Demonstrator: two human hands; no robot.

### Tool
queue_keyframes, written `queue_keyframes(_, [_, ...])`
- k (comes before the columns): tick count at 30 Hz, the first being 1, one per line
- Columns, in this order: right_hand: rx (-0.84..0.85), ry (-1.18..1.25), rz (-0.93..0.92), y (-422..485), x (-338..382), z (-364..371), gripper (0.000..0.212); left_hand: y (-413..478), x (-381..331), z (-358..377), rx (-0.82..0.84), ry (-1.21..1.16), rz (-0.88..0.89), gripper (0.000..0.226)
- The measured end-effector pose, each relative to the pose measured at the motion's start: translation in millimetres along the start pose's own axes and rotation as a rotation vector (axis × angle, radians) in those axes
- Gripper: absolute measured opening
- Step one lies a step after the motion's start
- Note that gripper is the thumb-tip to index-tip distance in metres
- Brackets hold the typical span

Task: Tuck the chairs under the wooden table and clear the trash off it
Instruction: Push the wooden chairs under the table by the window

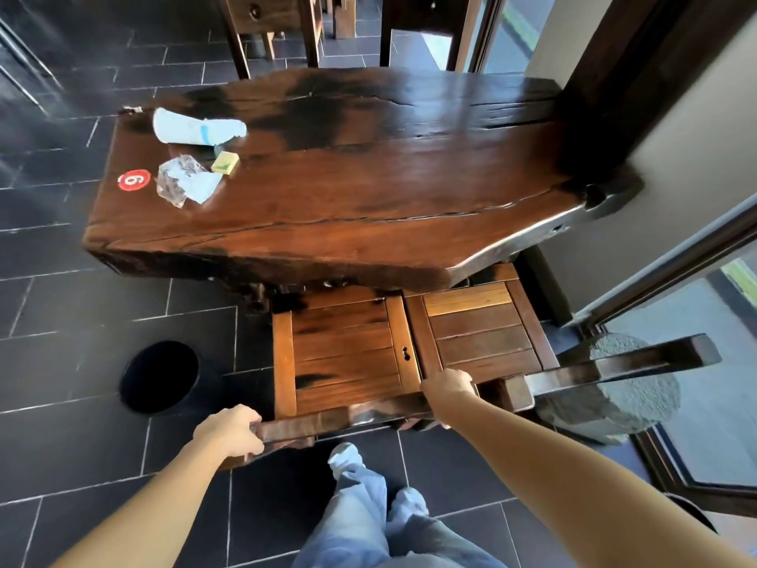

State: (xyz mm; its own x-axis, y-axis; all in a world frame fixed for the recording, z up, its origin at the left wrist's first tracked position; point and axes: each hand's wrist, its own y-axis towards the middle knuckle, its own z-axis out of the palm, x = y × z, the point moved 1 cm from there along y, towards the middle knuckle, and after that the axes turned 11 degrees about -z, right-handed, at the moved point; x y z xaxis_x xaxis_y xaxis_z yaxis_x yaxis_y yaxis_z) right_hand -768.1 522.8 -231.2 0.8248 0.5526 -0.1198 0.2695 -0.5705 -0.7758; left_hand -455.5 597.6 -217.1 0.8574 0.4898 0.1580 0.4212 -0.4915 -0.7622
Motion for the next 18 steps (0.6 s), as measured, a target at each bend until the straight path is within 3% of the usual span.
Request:
queue_keyframes(4, [-0.006,0.0,-0.014,-3.8,-0.5,4.3,0.061,-4.2,1.3,5.5,-0.046,-0.013,-0.003,0.061])
queue_keyframes(9, [0.008,-0.034,-0.021,-8.5,2.6,7.0,0.047,-11.3,-0.6,10.2,-0.093,-0.035,-0.012,0.049])
queue_keyframes(18, [0.017,-0.135,-0.171,-2.5,-10.3,16.7,0.06,-19.8,-5.3,19.6,-0.062,-0.07,-0.038,0.059])
